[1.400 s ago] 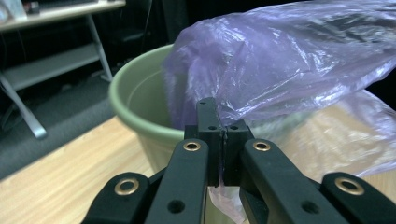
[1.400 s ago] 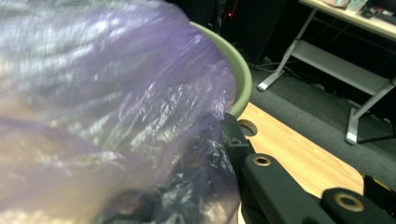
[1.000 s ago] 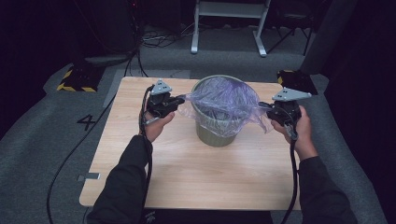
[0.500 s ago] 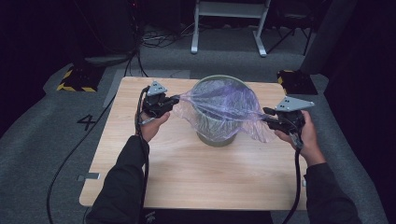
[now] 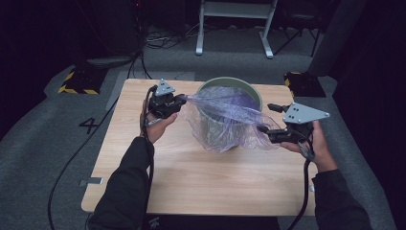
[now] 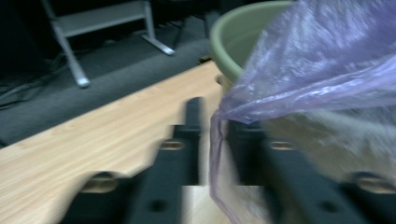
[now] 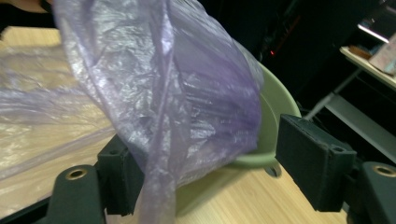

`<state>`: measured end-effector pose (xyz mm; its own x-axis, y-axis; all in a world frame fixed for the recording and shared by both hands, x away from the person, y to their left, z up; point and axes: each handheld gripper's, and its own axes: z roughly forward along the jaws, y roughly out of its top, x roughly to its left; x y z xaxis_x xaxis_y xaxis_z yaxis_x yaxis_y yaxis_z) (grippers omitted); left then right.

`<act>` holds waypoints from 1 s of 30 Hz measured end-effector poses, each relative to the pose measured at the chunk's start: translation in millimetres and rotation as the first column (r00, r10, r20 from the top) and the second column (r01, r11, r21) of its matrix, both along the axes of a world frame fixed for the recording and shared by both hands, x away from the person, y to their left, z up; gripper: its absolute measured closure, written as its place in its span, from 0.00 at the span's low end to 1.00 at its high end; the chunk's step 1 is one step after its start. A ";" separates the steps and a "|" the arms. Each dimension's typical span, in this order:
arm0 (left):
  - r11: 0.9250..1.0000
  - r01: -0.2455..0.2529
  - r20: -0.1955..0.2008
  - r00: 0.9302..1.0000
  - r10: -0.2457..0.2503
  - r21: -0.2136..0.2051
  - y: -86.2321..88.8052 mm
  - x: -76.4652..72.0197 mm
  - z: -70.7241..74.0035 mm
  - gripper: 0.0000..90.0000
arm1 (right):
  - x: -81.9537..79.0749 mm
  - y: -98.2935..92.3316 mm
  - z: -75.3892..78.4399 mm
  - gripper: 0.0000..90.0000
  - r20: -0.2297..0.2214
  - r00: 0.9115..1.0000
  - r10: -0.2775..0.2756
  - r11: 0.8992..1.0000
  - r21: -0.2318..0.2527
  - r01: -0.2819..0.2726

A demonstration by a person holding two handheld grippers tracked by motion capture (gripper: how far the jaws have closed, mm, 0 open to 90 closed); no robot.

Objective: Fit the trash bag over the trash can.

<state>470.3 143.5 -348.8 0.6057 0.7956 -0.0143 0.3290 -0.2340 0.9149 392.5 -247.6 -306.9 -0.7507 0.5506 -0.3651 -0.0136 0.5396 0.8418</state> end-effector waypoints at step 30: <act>0.950 0.267 0.097 0.954 -0.284 0.161 -60.8 -105.3 -24.8 0.21 | -15.2 5.2 -4.6 0.37 -0.062 0.998 0.018 0.998 0.065 -0.013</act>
